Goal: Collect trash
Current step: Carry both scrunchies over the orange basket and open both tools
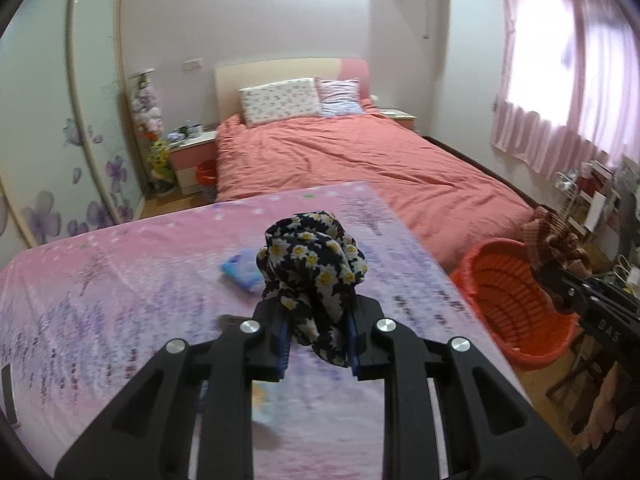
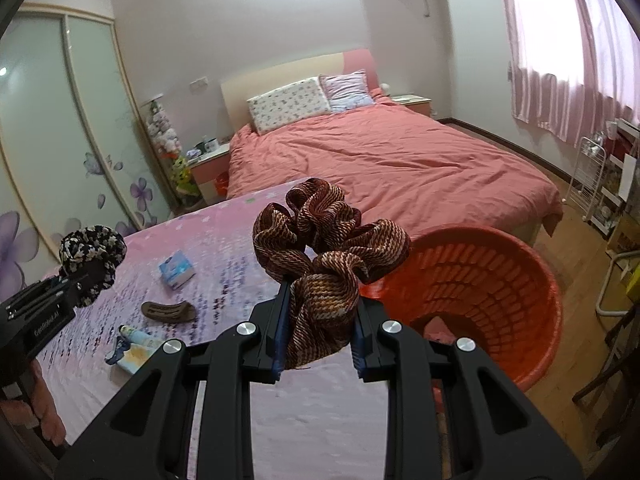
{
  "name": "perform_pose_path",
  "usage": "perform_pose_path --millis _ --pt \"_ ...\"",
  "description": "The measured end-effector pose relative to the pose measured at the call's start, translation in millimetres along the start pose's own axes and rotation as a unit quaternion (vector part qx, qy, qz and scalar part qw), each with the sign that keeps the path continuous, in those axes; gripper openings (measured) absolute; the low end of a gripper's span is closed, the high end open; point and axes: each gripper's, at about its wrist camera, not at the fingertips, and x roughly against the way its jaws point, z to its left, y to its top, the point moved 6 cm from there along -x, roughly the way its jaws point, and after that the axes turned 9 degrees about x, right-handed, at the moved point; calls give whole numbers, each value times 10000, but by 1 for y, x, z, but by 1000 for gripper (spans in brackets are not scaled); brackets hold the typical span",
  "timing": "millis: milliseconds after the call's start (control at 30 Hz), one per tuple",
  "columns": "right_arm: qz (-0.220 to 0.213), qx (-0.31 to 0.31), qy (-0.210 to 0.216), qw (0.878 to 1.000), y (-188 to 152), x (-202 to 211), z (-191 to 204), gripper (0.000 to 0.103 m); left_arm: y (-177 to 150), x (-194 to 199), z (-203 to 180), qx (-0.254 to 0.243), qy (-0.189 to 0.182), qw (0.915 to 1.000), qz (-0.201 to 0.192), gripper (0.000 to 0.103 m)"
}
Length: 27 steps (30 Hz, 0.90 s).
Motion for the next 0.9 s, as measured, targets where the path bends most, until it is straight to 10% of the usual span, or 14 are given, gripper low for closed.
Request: perform_pose_path --millis 900 --pt "236 -1125 -558 9918 -21 -25 -138 26 -45 -68 -215 -892 -1493 9827 642 25"
